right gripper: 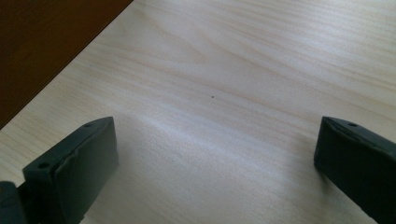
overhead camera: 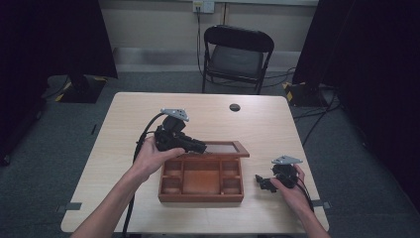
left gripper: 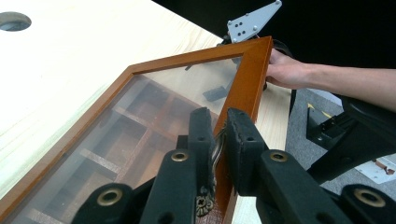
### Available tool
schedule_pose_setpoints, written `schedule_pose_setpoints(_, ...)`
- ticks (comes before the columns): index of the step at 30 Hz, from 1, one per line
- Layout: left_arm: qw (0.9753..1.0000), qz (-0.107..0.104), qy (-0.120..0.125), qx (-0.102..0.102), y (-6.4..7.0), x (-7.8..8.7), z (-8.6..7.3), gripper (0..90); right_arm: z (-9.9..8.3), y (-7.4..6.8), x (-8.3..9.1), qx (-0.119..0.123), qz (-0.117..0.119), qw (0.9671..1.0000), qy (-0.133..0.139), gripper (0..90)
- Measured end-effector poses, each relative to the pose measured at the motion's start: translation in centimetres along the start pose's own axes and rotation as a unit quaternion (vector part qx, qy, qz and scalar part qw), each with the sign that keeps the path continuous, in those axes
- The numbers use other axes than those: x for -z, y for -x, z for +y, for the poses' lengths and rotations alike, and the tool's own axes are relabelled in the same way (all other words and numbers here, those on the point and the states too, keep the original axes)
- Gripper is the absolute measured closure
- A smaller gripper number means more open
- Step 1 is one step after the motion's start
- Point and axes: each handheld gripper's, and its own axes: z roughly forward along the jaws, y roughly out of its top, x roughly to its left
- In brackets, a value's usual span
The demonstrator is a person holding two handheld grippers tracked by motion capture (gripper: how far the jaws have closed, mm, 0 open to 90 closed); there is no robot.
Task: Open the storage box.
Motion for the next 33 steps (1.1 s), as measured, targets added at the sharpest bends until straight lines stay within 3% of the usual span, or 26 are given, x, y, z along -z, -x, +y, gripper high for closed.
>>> schedule_pose_setpoints(33, 0.9998, 0.002, 0.022, -0.001, -0.80, 0.55, 0.77, 81.1, 0.01, -0.01, 0.00, -0.001, 0.000, 1.0000, 0.000, 0.0)
